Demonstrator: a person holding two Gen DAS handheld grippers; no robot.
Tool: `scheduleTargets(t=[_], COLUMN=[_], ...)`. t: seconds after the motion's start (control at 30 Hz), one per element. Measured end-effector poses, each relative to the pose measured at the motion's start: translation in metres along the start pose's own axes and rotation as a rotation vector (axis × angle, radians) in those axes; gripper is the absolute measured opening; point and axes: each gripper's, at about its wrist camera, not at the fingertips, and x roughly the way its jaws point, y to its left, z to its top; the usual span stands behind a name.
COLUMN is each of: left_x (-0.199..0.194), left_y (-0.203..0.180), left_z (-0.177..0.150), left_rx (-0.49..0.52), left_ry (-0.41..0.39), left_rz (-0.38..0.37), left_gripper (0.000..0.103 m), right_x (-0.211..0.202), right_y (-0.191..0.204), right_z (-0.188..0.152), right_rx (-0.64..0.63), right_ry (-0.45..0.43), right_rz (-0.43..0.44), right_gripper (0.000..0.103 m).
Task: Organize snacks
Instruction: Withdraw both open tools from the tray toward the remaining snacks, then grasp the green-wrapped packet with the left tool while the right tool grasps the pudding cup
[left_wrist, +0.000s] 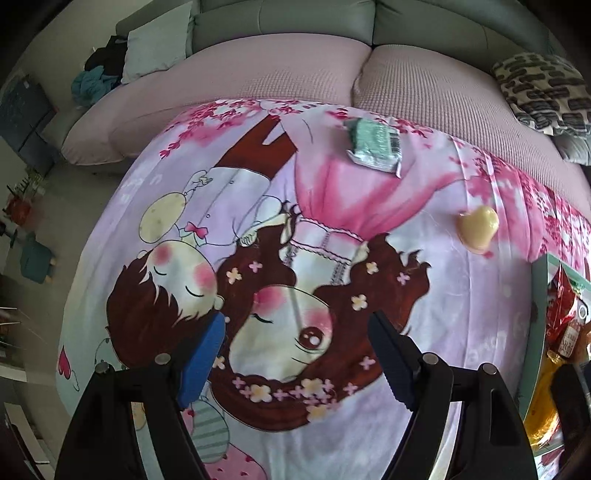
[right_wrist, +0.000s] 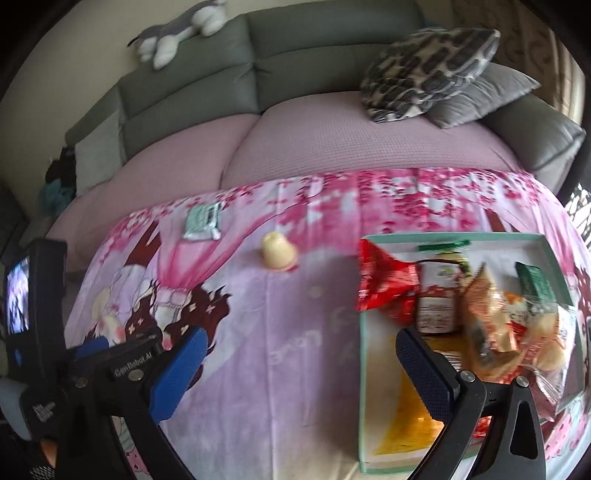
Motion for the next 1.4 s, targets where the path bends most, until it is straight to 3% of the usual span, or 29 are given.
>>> scheduleTargets(t=[0.37, 0.63, 1.0, 1.23, 1.4], left_x=[0.029, 0.04, 0.05, 0.08, 0.099], left_y=[0.014, 0.007, -0.02, -0.054, -0.077], left_z=[0.035, 0.069, 0.133, 0.166, 0.183], left_rx=[0.016, 0.044, 0.103, 0.162, 0.21], left_ry=[0.042, 0.048, 0.052, 0.113, 0.1], left_rz=[-0.071, -0.136, -0.207, -0.22, -0.195], left_gripper=[0.08, 0.08, 0.08, 0.08, 0.08], right_x=[0.04, 0.067, 0.099, 0.145, 0.174], right_y=[0.017, 0.008, -0.016, 0.006, 0.02], right_z=[0.012, 0.041, 0.105, 0.104, 0.097], right_rx=[0.016, 0.064, 0.1, 0.037, -0.02], right_ry=[0.067, 0.099, 0.154, 0.279, 0.342], right_rz=[0.023, 0.055, 0.02, 0.029, -0.01], right_gripper=[0.103, 0.102, 0.085, 0.074, 0.071])
